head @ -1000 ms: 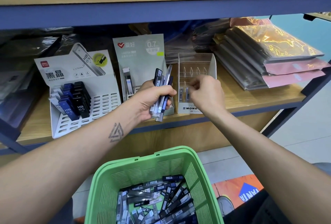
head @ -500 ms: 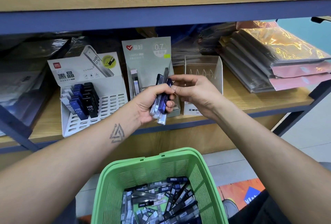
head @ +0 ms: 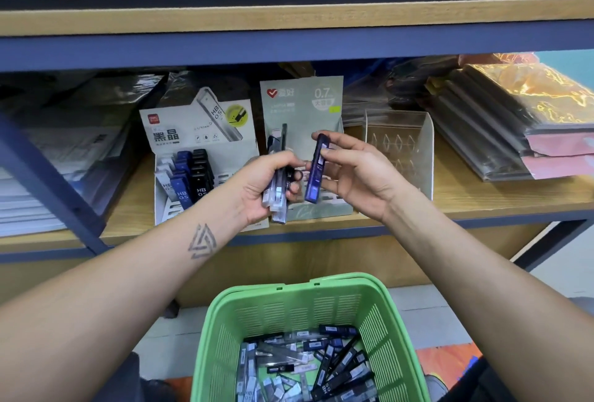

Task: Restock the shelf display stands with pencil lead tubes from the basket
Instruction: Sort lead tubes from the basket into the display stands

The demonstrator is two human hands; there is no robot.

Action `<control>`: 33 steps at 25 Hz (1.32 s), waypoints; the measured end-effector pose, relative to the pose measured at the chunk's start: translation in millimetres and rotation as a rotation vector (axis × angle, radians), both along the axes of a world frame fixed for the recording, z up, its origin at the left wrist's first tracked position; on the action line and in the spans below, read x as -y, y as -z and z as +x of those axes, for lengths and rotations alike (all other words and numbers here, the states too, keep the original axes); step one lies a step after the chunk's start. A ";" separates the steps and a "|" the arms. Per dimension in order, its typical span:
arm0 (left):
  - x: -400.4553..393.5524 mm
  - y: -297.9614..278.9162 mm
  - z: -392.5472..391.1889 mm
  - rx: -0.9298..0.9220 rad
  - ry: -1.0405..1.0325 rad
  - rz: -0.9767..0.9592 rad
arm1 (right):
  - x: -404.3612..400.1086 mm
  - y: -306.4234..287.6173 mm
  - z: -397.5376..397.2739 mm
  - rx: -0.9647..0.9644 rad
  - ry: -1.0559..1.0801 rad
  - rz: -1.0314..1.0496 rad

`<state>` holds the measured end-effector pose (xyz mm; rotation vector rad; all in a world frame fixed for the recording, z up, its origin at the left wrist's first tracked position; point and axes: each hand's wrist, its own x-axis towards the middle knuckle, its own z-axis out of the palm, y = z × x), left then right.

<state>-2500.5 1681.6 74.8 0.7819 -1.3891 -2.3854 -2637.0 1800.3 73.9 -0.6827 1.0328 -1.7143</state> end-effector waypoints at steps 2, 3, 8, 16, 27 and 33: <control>5.9 -6.5 12.7 0.015 -0.034 -0.031 | 6.6 -1.4 13.6 -0.077 -0.022 0.025; 9.5 -10.1 20.8 0.014 -0.055 -0.052 | 10.6 -1.4 20.5 -0.141 -0.011 0.045; 28.0 -23.4 60.5 0.061 -0.149 -0.126 | 33.2 -0.4 51.2 -0.513 0.146 0.048; 53.2 -31.2 110.2 0.077 -0.258 -0.157 | 61.6 -10.9 90.3 -0.744 0.040 -0.057; 95.9 -45.2 162.3 0.213 -0.415 -0.284 | 104.7 -21.1 113.3 -0.388 0.158 0.044; 102.6 -46.2 179.6 0.190 -0.393 -0.146 | 120.7 -16.2 129.5 -0.954 0.181 0.098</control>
